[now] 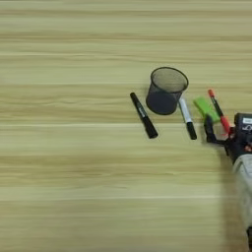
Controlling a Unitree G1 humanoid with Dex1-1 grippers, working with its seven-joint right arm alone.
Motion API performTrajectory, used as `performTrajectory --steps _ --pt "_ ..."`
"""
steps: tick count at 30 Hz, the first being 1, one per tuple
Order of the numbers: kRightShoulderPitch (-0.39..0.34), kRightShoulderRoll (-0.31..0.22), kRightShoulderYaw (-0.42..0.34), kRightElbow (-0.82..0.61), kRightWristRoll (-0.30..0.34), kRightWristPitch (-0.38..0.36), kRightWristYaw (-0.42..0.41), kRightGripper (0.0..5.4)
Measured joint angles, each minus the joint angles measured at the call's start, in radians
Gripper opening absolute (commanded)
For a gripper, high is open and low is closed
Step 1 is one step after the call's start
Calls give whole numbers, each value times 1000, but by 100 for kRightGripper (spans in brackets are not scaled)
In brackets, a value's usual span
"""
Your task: Move the objects on the table
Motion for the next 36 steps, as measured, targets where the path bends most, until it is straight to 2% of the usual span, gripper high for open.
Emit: performTrajectory --steps 8,21,25,36 --pt "-12 1 25 21 -6 -2 13 536" --pt "-6 -3 13 15 -7 -1 12 536" --pt "0 -7 13 5 -27 -6 2 536" --pt "5 -43 86 -5 -179 -182 -21 536"
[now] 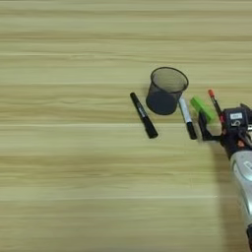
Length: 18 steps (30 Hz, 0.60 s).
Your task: Move the objects on the table
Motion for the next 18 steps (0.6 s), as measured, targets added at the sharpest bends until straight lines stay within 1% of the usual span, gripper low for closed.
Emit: performTrajectory --steps 7,12,18 --pt "-3 -2 29 31 -3 -39 33 536" --pt "-38 -6 34 91 4 -51 50 536" --pt "-62 -9 24 160 27 -62 62 536"
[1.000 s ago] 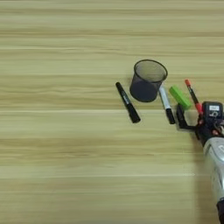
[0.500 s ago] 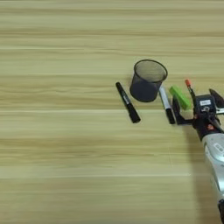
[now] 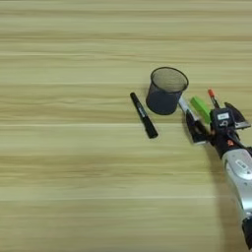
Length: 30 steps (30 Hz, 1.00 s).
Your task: Move the objects on the table
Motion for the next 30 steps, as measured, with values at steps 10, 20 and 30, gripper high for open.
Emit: performTrajectory --steps 10,20,30 --pt "-16 33 -34 20 171 29 112 536" --pt "-17 38 -21 24 189 65 156 536" --pt "-49 37 -35 46 223 111 178 457"
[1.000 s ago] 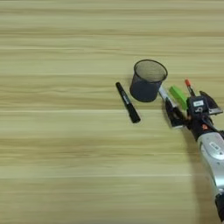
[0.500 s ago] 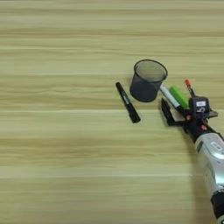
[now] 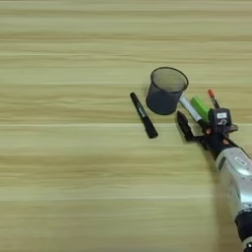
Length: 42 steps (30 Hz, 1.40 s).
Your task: Move the objects on the table
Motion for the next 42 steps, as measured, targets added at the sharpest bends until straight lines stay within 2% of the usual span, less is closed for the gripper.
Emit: performTrajectory --steps 13,24,34,37,42 --pt "-9 -1 -12 13 8 8 16 282" --pt "-12 -1 -16 16 8 11 16 165" --pt "-19 -3 -29 11 13 6 15 138" --pt "-23 -4 -30 11 13 6 14 104" --pt "-23 -4 -33 6 13 12 10 80"
